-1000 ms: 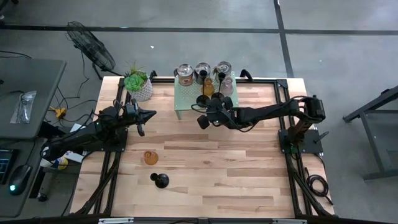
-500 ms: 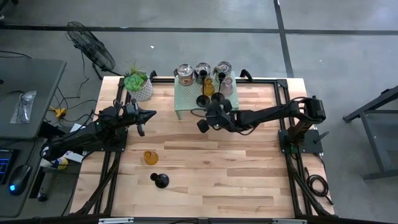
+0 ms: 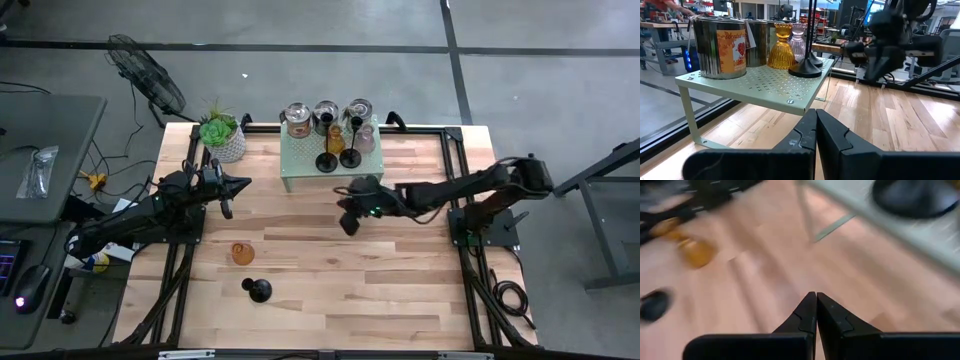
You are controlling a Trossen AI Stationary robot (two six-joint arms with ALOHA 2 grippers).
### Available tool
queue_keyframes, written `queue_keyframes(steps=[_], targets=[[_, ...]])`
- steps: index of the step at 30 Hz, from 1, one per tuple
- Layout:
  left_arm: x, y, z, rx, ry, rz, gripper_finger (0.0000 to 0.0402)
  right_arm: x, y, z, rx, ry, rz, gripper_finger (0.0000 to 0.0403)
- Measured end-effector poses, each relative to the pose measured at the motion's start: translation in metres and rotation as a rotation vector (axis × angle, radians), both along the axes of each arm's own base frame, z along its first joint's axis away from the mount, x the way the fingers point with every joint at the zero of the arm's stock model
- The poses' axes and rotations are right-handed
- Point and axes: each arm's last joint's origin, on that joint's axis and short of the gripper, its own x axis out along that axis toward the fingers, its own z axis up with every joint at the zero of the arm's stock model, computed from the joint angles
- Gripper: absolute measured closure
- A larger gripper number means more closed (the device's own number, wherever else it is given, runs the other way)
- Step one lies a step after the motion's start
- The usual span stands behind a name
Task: Pick & Place candle stick holders
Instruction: Put the orange glass candle holder on the shelf
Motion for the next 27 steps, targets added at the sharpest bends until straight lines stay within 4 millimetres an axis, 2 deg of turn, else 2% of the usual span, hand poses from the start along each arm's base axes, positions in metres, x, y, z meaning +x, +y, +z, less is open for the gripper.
queue_keyframes(steps=[6,12,20,27], targets=[[0.0,0.0,0.0,0.0,0.0,0.0,0.0402,-0.037,0.004,-0.027,0.066,-0.117,0.201,0.04],[0.0,0.0,0.0,0.0,0.0,0.0,0.0402,-0.08,0.004,-0.042,0.022,-0.218,0.28,0.04],[0.0,0.0,0.0,0.0,0.0,0.0,0.0402,-0.127,0.003,-0.05,-0.064,-0.294,0.325,0.04],[0.0,0.0,0.0,0.0,0.0,0.0,0.0402,-0.156,0.01,-0.056,-0.095,-0.373,0.378,0.04]])
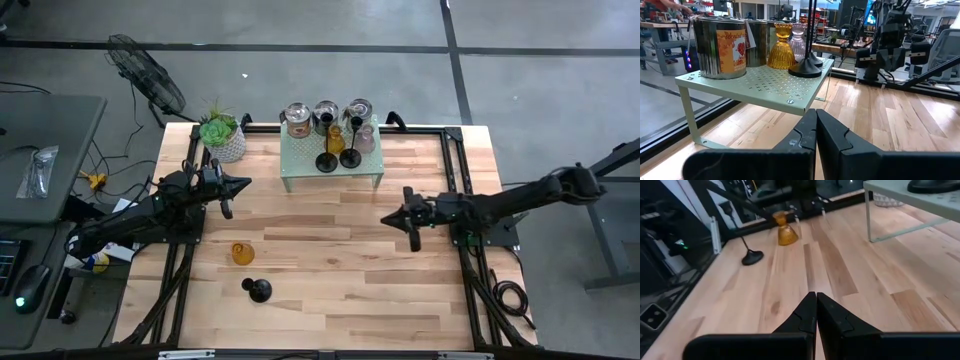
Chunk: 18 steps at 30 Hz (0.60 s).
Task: Pick & Place candle stick holders
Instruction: Put the orange glass candle holder on the shelf
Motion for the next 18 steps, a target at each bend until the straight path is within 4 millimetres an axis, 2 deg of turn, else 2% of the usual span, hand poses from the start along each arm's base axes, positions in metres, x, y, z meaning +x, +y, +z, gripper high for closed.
queue_keyframes(steps=[7,18], targets=[[0.0,0.0,0.0,0.0,0.0,0.0,0.0402,-0.021,0.002,-0.012,0.006,-0.052,0.023,0.04],[0.0,0.0,0.0,0.0,0.0,0.0,0.0402,-0.036,0.0,-0.001,-0.078,-0.131,0.04,0.04]])
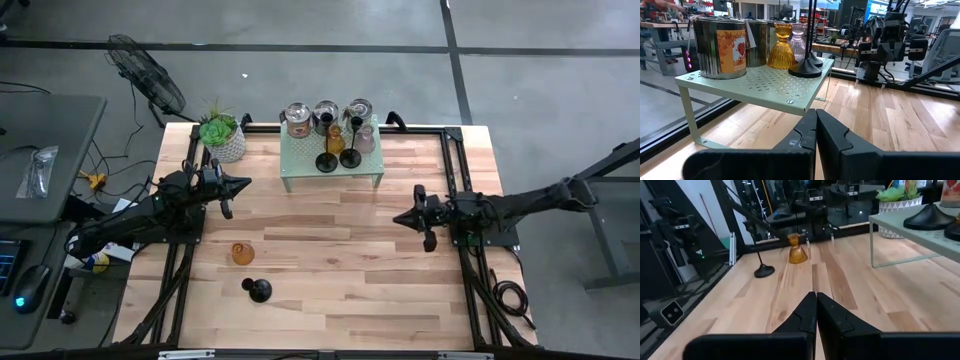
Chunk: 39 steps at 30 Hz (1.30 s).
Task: Pick & Place candle stick holders
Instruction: Put the orange glass candle holder on the shelf
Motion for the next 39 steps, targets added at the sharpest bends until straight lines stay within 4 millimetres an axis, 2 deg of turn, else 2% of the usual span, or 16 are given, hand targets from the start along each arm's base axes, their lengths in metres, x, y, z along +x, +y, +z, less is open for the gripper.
queue_keyframes(steps=[6,11,39], targets=[[0.0,0.0,0.0,0.0,0.001,0.0,0.0402,-0.011,-0.001,-0.004,-0.005,0.041,-0.002,0.04],[0.0,0.0,0.0,0.0,0.0,0.0,0.0402,-0.016,-0.002,-0.002,-0.002,0.012,0.003,0.04],[0.0,0.0,0.0,0.0,0.0,0.0,0.0402,-0.017,-0.002,-0.001,0.0,0.003,0.0,0.04]])
